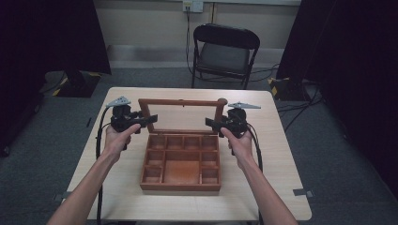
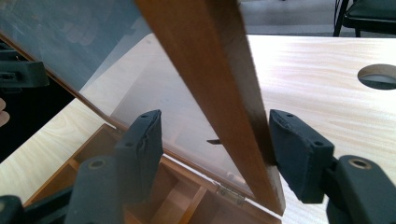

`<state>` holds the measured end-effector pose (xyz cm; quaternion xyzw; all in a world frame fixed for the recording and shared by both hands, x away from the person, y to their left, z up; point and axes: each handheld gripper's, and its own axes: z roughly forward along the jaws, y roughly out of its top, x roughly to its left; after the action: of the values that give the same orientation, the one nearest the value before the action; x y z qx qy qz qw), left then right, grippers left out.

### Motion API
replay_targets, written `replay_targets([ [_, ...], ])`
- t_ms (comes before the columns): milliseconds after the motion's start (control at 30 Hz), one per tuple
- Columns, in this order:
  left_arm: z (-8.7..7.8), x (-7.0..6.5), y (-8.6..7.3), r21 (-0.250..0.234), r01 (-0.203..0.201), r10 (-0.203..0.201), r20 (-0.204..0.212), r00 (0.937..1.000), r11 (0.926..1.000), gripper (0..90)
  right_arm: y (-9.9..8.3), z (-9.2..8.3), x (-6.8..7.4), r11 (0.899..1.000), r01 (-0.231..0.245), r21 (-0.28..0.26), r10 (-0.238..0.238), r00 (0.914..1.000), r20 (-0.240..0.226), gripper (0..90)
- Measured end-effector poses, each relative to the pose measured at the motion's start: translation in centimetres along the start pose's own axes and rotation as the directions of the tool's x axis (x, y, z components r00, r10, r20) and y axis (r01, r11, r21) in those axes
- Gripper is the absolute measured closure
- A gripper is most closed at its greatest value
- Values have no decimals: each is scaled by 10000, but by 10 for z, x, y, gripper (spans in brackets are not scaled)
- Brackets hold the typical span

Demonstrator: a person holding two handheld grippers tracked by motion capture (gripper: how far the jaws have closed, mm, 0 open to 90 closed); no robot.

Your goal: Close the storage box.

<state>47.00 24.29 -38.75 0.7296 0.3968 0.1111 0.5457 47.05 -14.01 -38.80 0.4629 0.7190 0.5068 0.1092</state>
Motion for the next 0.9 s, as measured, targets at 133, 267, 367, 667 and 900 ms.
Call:
replay_targets([
  [133, -2, -1, 0, 82, 11, -12, 51, 10000, 10000, 443, 0, -2, 0, 10000, -55, 58, 55, 10000, -66, 350],
  [267, -3, -3, -1, 192, -50, 50, -19, 10000, 9998, 440, -1, -3, 2, 10000, -33, 55, 33, 10000, -42, 342],
  [367, -4, -5, -1, 277, -41, 41, 9, 10000, 9996, 437, -2, -4, 3, 10000, -5, 90, 5, 10000, -61, 340],
  [667, -9, -10, -5, 533, -212, 208, 80, 9998, 9984, 423, -4, -12, 8, 9994, 85, 324, -83, 9999, -56, 326],
  [900, -12, -14, -9, 722, -279, 273, 87, 9996, 9970, 405, -11, -16, 11, 9996, 20, 296, -21, 10000, 41, 295],
])
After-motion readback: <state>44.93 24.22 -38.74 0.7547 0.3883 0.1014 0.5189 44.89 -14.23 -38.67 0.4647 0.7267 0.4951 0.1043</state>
